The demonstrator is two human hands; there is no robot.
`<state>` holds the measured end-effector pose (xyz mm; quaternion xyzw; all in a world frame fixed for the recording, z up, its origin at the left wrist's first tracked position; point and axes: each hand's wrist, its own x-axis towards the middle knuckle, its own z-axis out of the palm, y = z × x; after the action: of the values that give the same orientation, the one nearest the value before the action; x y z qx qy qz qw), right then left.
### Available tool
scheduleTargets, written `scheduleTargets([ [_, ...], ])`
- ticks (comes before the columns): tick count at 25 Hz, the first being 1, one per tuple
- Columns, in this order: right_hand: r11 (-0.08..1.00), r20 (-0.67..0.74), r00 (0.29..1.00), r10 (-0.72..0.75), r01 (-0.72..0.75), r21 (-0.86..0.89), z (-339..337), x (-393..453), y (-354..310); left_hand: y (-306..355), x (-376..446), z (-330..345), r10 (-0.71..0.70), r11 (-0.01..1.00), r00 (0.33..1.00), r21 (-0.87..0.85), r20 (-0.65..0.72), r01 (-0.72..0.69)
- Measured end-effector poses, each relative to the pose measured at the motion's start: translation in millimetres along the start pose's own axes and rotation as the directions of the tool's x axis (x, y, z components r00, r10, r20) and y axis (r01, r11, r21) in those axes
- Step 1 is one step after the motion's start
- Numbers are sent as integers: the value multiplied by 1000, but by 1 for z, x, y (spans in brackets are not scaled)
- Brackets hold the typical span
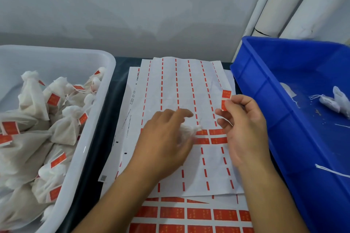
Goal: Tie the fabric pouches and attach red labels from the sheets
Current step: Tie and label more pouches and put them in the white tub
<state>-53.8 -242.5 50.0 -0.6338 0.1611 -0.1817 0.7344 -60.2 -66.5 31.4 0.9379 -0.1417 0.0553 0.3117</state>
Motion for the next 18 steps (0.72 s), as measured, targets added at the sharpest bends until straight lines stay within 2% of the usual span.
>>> scheduleTargets([
  [3,999,-21,999,-31,32,39,-2,1,-2,20,15,9,97,980,995,174,38,-102],
  [7,996,-48,998,-28,32,84,-2,2,-3,32,37,17,10,977,993,212,120,-36],
  [11,996,-33,999,-23,25,85,-3,2,-3,33,37,7,67,994,990,73,126,-77],
  [14,998,-3,1000,-24,25,63,-2,0,-5,26,27,-12,79,990,991,-129,106,-65],
  [16,999,84,996,-36,34,22,-1,-4,-8,23,20,-23,33,953,997,-302,73,-9],
  [18,999,216,976,-31,32,-3,0,-8,-14,21,10,-31,-12,874,999,-485,53,36],
])
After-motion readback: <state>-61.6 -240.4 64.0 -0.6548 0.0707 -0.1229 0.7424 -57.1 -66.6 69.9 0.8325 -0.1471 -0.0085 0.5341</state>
